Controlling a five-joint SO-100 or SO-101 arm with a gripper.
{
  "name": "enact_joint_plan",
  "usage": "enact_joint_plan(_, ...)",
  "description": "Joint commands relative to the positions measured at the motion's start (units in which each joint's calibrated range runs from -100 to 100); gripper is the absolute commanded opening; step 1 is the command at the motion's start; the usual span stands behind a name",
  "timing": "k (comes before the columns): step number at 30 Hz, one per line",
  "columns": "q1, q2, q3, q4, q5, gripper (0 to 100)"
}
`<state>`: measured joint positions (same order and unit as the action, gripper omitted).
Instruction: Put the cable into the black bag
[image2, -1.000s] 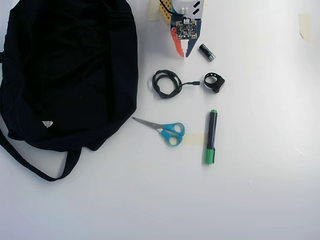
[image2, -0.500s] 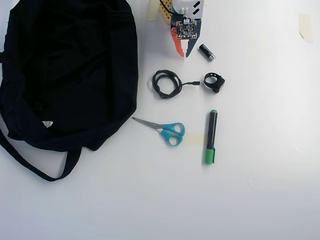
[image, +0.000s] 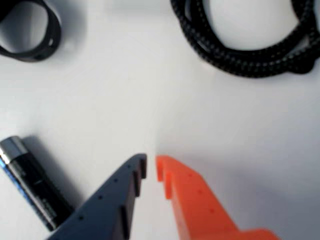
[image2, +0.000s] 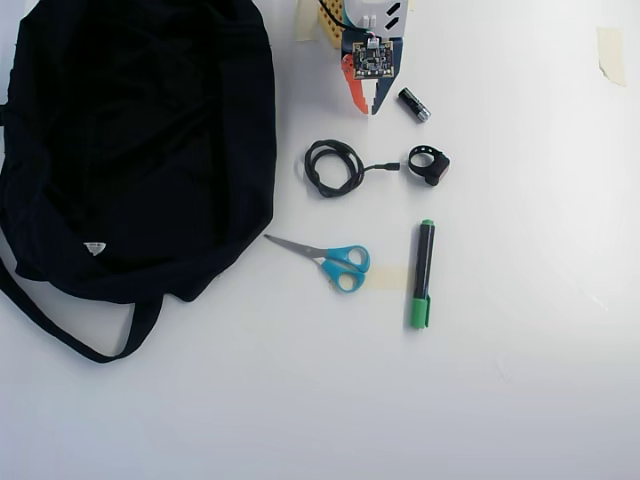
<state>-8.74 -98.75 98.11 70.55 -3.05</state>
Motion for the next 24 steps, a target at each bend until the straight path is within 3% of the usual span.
enact_joint_plan(1,0.4,-0.5,1.3,1.7,0.4,2)
enact_joint_plan(24,-0.3,-0.5,1.2,1.6,0.4,2)
